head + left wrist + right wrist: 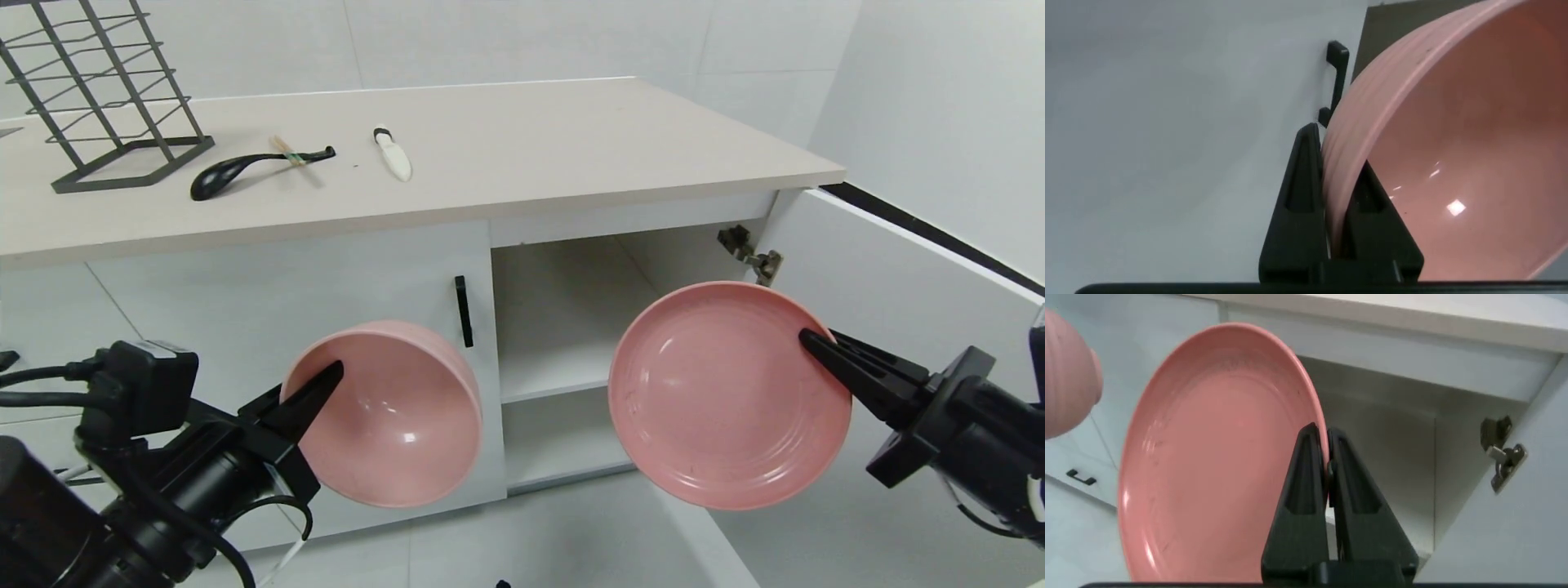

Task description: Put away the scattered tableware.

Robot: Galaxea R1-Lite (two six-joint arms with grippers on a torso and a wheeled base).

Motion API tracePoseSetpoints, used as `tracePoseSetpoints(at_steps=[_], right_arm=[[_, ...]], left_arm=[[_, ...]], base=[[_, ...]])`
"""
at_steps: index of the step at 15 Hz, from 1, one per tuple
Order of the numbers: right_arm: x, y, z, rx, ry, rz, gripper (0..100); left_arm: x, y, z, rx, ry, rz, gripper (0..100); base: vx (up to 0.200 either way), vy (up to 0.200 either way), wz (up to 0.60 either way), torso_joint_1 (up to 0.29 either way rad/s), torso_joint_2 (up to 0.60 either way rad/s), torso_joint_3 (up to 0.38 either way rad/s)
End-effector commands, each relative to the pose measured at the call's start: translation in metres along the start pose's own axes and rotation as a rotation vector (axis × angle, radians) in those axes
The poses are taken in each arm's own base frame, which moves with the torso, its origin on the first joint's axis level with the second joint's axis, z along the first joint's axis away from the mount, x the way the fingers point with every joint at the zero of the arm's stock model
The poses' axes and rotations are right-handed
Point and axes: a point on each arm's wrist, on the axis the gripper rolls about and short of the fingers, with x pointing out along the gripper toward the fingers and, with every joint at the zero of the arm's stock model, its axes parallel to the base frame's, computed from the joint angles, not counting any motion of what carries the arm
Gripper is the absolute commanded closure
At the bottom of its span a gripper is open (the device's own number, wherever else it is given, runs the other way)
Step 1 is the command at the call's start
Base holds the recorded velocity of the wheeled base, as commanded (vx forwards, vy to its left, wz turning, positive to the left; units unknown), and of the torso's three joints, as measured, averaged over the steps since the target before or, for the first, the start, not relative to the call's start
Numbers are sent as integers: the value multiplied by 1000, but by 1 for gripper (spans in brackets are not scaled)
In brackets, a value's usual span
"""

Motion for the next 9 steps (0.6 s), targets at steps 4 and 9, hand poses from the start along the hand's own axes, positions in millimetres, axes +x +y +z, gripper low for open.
tracePoseSetpoints(at_steps=[4, 9], right_arm=[[5, -14, -17, 18, 83, -70, 100], [17, -16, -40, 47, 191, -58, 100]], left_arm=[[9, -4, -19, 26, 103, -16, 100], [10, -5, -22, 19, 117, -15, 100]], base=[[0, 0, 0, -40, 238, 67], [0, -120, 0, -1, 35, 44]])
